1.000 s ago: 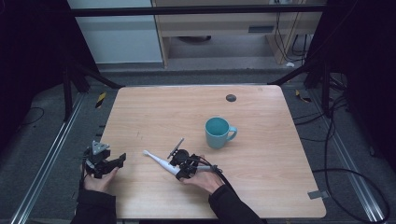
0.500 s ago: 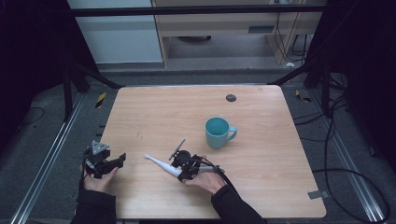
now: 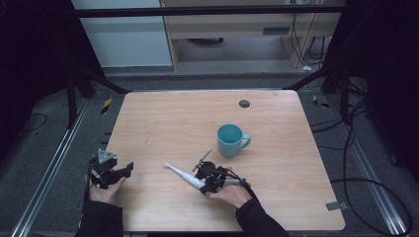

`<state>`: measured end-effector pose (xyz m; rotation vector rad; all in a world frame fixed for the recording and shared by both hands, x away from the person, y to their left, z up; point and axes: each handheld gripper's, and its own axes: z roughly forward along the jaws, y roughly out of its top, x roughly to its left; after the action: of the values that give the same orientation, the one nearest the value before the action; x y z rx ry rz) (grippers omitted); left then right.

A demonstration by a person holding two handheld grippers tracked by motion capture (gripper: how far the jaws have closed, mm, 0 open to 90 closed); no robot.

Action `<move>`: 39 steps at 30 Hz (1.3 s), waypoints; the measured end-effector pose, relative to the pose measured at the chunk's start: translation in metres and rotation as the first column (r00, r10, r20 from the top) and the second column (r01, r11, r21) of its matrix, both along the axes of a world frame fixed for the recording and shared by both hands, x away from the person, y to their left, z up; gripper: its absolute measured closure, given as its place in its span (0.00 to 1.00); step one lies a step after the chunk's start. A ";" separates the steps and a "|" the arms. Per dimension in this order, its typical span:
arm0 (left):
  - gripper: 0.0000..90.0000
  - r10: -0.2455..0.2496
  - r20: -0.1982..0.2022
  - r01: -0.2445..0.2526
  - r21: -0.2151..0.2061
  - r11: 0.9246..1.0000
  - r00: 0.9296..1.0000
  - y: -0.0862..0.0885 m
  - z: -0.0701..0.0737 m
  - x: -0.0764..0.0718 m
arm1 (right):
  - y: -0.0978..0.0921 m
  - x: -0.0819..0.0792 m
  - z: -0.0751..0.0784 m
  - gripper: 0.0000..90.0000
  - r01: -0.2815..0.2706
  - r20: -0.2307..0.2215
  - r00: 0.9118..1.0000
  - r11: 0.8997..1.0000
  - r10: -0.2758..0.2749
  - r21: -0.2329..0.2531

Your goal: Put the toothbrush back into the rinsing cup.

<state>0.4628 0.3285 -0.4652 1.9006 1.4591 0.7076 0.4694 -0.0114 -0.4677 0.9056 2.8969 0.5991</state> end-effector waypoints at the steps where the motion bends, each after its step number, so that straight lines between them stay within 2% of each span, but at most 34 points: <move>1: 0.38 0.000 0.000 0.000 0.000 1.000 1.000 0.000 0.000 0.000 | -0.001 0.000 0.000 0.73 -0.001 0.002 1.000 1.000 0.001 0.005; 4: 0.38 0.000 -0.001 0.000 0.000 1.000 1.000 0.000 0.000 0.000 | -0.002 -0.002 0.000 0.73 -0.009 0.011 1.000 1.000 0.009 -0.001; 9: 0.38 -0.001 -0.002 0.001 0.000 1.000 1.000 0.000 0.000 0.000 | -0.001 -0.005 0.004 0.63 -0.011 0.040 0.999 1.000 0.011 0.013; 13: 0.38 -0.002 -0.003 0.002 0.000 1.000 1.000 0.000 0.000 0.000 | 0.001 -0.002 0.008 0.62 -0.012 0.054 0.998 1.000 0.011 0.010; 19: 0.38 -0.003 -0.004 0.003 -0.001 1.000 1.000 0.001 0.000 0.000 | 0.013 0.006 0.005 0.64 -0.039 0.021 0.999 0.999 0.039 -0.002; 24: 0.38 -0.004 -0.006 0.004 -0.002 1.000 1.000 0.001 -0.001 0.001 | 0.016 0.008 -0.001 0.67 -0.044 -0.005 0.999 0.998 0.044 -0.039; 39: 0.38 -0.004 -0.008 0.004 0.001 1.000 1.000 0.000 -0.001 0.001 | 0.017 0.009 -0.002 0.73 -0.027 -0.009 1.000 0.998 0.027 -0.063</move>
<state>0.4634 0.3285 -0.4660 1.9084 1.4594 0.6995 0.4784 0.0052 -0.4692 0.8644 2.9214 0.5038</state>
